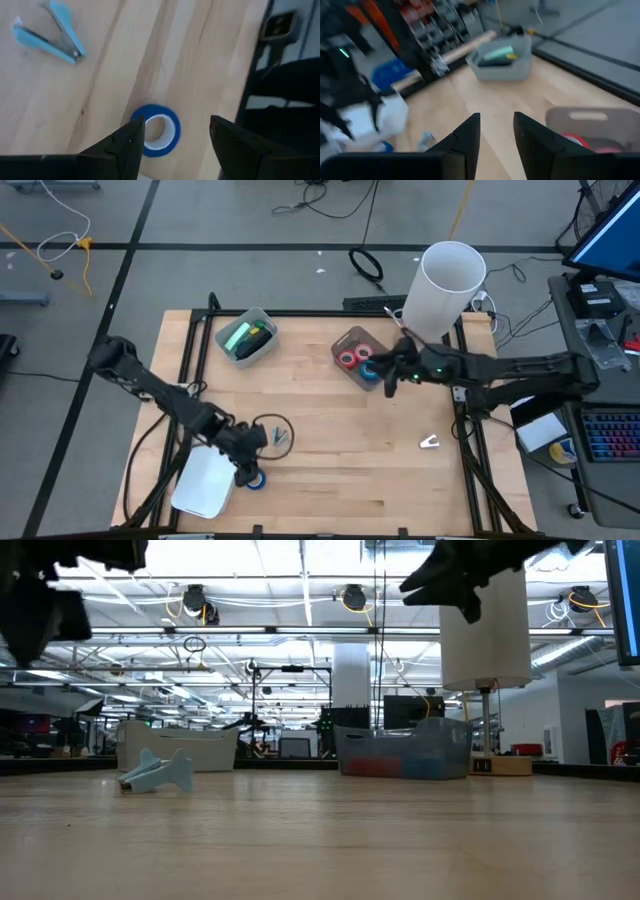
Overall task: Pick and place Stapler, Stapler remover, tape
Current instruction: Put the blue tape into the black bin
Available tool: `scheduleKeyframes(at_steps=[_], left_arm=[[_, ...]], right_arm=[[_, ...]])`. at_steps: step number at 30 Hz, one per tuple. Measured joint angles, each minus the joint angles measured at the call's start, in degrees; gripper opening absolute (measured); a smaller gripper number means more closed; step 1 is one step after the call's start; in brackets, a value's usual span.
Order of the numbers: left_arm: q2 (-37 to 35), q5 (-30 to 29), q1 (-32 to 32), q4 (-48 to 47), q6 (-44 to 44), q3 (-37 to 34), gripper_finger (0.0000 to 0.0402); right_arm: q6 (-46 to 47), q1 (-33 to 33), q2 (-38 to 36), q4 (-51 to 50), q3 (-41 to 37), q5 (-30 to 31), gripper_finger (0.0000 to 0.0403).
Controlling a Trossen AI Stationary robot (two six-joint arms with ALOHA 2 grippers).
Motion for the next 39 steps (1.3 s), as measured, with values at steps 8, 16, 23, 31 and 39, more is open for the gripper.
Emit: scheduleKeyframes(at_steps=[8,16,23,31,39], left_arm=[[7.4,0.5,-2.5,-0.8,2.3,0.0,0.0223],[12.0,0.4,-3.4,-3.7,4.9,0.0,0.0223],[13.5,-1.0,-3.2,-3.5,5.5,0.0,0.0223],[18.1,-1.0,-2.0,-2.2,11.8,0.1,0.0221],[19.9,0.6,1.3,-2.8,15.0,0.2,0.0112]], right_arm=[[3.2,0.1,-9.2,17.7,-13.4,-0.2,0.0107],[4.1,0.0,-13.9,27.8,-20.7,-1.5,0.0106],[4.3,0.0,-15.2,30.0,-23.7,-1.8,0.0107],[4.2,0.0,-15.2,30.1,-24.1,-1.8,0.0107],[2.9,0.0,-15.2,30.1,-24.1,-1.7,0.0106]])
